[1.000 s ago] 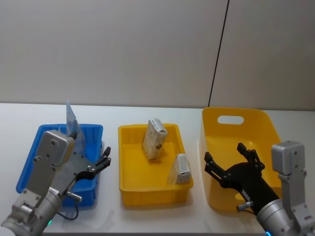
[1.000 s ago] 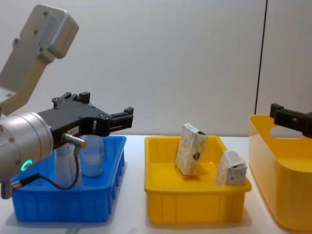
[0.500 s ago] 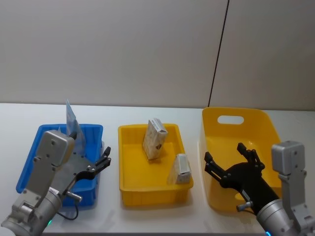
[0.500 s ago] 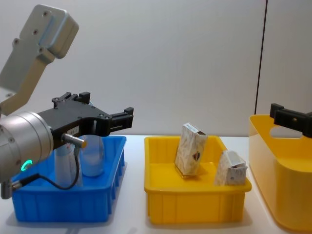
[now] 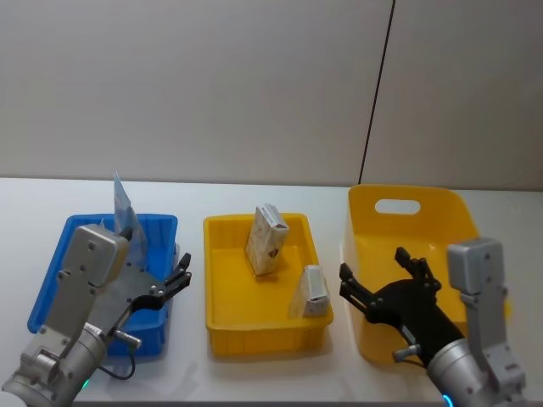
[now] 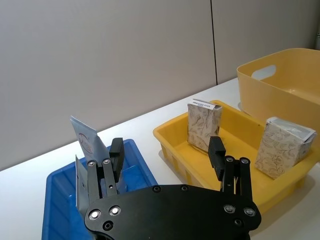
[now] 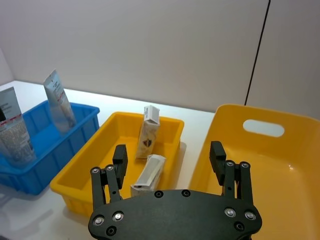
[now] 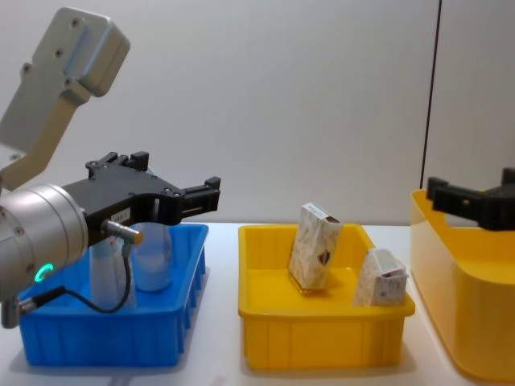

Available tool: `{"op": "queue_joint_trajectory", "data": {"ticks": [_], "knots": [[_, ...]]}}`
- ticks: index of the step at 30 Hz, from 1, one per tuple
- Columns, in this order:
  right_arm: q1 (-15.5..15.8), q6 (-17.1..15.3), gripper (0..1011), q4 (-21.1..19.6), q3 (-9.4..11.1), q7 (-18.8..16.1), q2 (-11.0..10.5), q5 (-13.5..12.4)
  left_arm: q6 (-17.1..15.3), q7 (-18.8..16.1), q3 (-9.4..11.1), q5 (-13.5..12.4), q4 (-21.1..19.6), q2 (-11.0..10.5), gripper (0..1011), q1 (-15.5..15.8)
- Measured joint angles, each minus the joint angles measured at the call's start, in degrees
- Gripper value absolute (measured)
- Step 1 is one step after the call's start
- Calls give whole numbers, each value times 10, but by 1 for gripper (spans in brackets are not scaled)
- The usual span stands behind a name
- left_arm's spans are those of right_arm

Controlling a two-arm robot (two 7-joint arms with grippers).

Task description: Bimanual collaborative sorting of washing and personal care products

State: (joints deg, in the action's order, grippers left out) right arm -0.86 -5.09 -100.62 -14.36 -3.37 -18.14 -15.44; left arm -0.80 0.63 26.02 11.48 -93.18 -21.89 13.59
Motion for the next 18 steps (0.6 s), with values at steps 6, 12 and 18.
{"op": "queue_joint_trajectory", "data": {"ticks": [6,12,18], "knots": [[-15,-45,1002,6,-11,6,12,4,0,0,0,0,0,0,1001,0],[-33,-96,1002,16,-22,15,30,5,0,0,0,0,0,0,1001,0],[-50,-143,1002,29,-29,27,51,5,0,0,0,0,0,0,1001,0]]}}
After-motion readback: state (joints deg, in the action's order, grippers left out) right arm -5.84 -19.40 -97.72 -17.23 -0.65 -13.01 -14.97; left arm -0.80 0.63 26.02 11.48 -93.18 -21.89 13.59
